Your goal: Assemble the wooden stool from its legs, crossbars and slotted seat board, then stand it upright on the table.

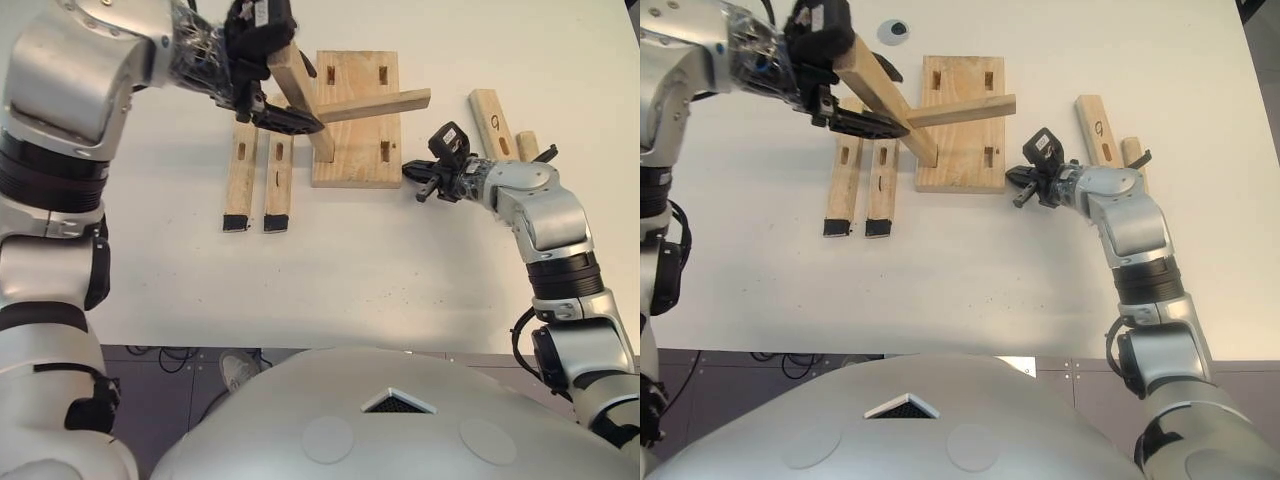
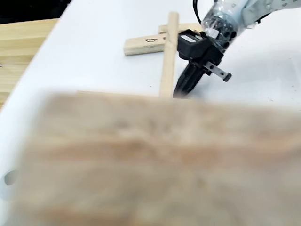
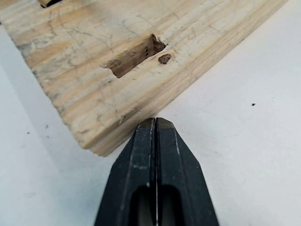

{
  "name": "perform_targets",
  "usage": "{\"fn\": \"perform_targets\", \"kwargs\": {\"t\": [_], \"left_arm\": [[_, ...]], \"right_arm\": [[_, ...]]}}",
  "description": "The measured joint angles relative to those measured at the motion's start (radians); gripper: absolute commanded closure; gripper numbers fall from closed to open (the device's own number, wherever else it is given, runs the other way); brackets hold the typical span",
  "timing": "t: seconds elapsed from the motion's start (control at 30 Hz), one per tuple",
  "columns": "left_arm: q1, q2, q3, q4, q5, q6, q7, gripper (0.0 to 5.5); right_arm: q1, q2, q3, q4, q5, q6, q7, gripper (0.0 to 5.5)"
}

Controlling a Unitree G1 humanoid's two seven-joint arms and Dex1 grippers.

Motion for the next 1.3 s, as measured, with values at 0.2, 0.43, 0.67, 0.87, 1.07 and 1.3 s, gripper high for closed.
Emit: {"fn": "perform_targets", "kwargs": {"t": [0.2,0.43,0.67,0.87,1.07,1.3], "left_arm": [[-0.006,0.065,0.143,-0.029,-0.058,0.007,-0.016,2.10],[0.222,0.146,0.404,-0.127,-0.061,0.215,0.224,2.10],[0.517,-0.041,0.496,-0.346,-0.109,0.512,0.517,2.10],[0.621,-0.113,0.413,-0.269,-0.050,0.402,0.630,2.10],[0.680,-0.216,0.374,-0.166,-0.034,0.327,0.691,2.10],[0.719,-0.181,0.314,-0.119,0.028,0.226,0.697,2.54]], "right_arm": [[0.015,0.003,0.001,-0.018,0.007,0.000,0.004,5.50],[0.078,0.050,-0.101,-0.026,0.005,-0.027,-0.160,5.50],[0.073,0.128,-0.262,0.029,-0.008,-0.132,-0.405,5.50],[0.061,0.158,-0.236,0.046,-0.024,-0.157,-0.405,5.50],[0.057,0.158,-0.237,0.076,-0.030,-0.177,-0.402,5.50],[0.057,0.158,-0.234,0.077,-0.033,-0.177,-0.400,5.50]]}}
